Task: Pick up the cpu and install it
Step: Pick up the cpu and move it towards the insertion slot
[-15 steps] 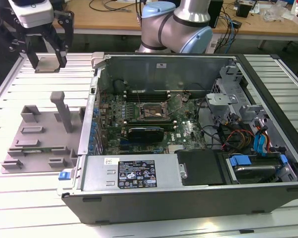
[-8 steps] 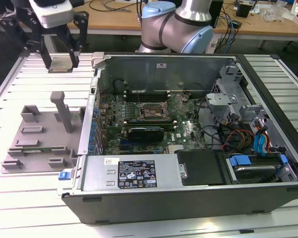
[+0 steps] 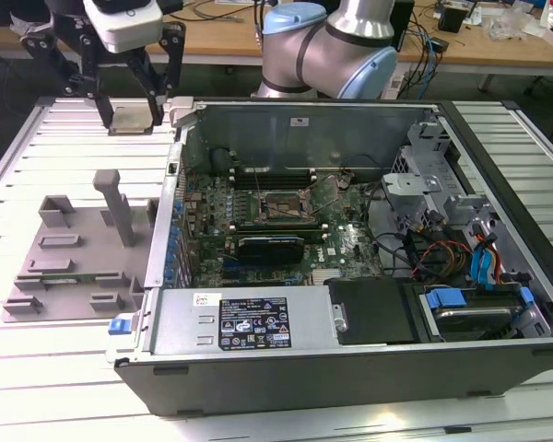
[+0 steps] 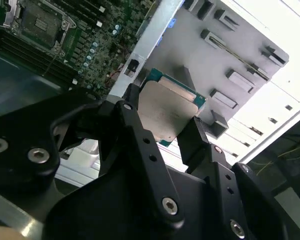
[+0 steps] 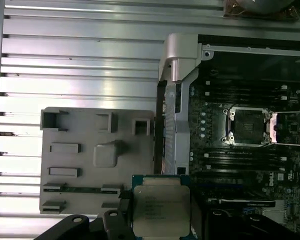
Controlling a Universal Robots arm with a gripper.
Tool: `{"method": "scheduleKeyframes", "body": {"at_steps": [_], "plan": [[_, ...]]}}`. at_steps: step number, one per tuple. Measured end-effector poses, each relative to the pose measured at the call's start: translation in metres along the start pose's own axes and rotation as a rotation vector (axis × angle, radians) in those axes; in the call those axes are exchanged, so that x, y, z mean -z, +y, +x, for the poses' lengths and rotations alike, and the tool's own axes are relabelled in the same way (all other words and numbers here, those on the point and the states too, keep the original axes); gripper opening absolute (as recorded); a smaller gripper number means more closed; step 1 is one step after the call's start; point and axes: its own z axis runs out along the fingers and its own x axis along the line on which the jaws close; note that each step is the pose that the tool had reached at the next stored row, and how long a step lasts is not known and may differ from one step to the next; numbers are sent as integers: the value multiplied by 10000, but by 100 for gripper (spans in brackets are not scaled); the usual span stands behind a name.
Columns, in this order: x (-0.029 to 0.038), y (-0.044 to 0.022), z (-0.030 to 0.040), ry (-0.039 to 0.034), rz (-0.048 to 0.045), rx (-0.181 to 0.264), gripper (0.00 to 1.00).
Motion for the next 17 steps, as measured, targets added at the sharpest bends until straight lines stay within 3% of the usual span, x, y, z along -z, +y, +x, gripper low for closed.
{"method": "scheduleKeyframes", "body": {"at_steps": [10, 13, 16, 17], "plan": [[-7, -11, -314, -1, -1, 1, 55], [-12, -20, -529, 4, -1, 1, 55], [-15, -24, -640, 5, -1, 0, 55], [-16, -26, -708, 6, 0, 0, 55]]}}
